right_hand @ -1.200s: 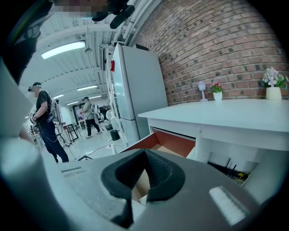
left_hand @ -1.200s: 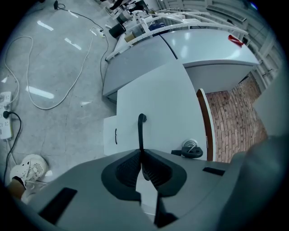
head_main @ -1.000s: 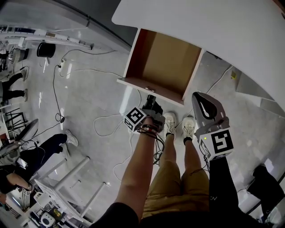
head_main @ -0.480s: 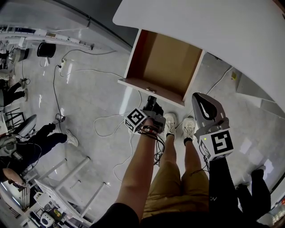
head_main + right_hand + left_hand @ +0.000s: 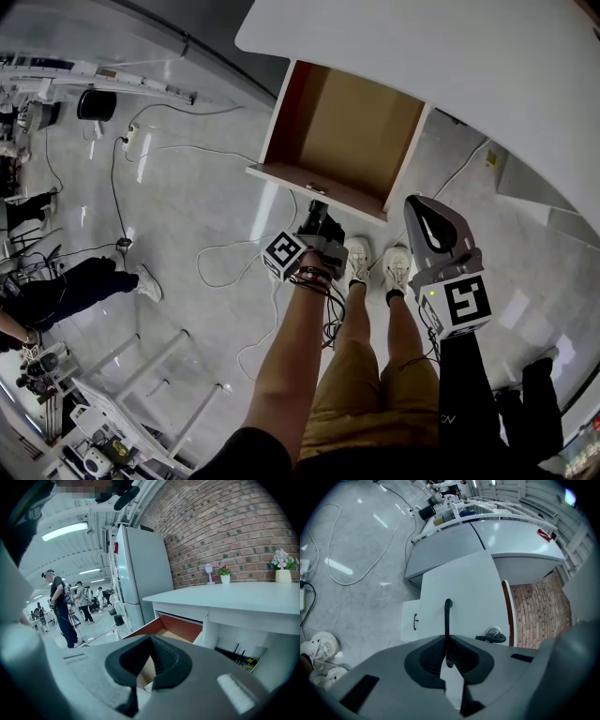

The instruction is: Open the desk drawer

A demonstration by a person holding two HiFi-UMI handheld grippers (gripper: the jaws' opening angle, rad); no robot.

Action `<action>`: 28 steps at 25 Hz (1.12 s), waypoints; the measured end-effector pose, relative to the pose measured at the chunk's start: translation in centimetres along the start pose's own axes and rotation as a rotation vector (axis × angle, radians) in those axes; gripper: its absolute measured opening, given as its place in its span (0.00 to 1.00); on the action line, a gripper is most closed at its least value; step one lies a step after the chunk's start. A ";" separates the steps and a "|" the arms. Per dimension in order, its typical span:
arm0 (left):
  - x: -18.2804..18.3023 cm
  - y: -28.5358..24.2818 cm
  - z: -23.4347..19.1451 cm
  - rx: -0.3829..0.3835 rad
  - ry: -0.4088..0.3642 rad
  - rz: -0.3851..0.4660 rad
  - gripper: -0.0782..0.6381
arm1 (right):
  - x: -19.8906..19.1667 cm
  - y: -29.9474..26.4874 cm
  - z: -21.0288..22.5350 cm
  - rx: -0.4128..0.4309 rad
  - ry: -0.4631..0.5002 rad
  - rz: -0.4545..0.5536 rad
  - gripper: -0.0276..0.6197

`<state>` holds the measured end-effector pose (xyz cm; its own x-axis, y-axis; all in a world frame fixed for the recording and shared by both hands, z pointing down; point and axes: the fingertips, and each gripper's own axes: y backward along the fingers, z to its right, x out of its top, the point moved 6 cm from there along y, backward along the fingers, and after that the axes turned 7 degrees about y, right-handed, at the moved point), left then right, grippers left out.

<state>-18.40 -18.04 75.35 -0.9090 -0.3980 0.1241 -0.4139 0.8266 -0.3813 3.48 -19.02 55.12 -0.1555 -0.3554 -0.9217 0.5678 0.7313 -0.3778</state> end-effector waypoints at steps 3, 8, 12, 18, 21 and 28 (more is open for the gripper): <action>-0.4 0.4 -0.2 -0.035 0.020 -0.008 0.26 | -0.1 0.0 0.0 0.001 0.000 0.001 0.04; -1.3 1.5 -1.0 -0.039 0.037 -0.012 0.37 | -0.2 0.3 -0.1 0.003 0.002 0.003 0.04; -1.9 2.0 -0.6 -0.048 0.041 -0.018 0.37 | 0.1 0.6 0.0 0.007 0.007 0.005 0.04; -2.0 3.9 0.5 -0.038 -0.002 -0.014 0.37 | 1.4 1.4 0.2 0.007 0.024 0.021 0.04; -2.4 4.6 1.5 -0.035 0.002 -0.007 0.37 | 3.0 2.0 0.8 -0.006 0.022 0.039 0.04; -4.7 6.6 6.2 -0.018 -0.110 -0.044 0.37 | 7.5 4.0 2.4 -0.008 0.052 0.059 0.04</action>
<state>-16.61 -13.15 66.58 -0.8793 -0.4748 0.0385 -0.4553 0.8140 -0.3607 6.51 -20.10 46.89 -0.1638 -0.2816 -0.9454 0.5704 0.7549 -0.3237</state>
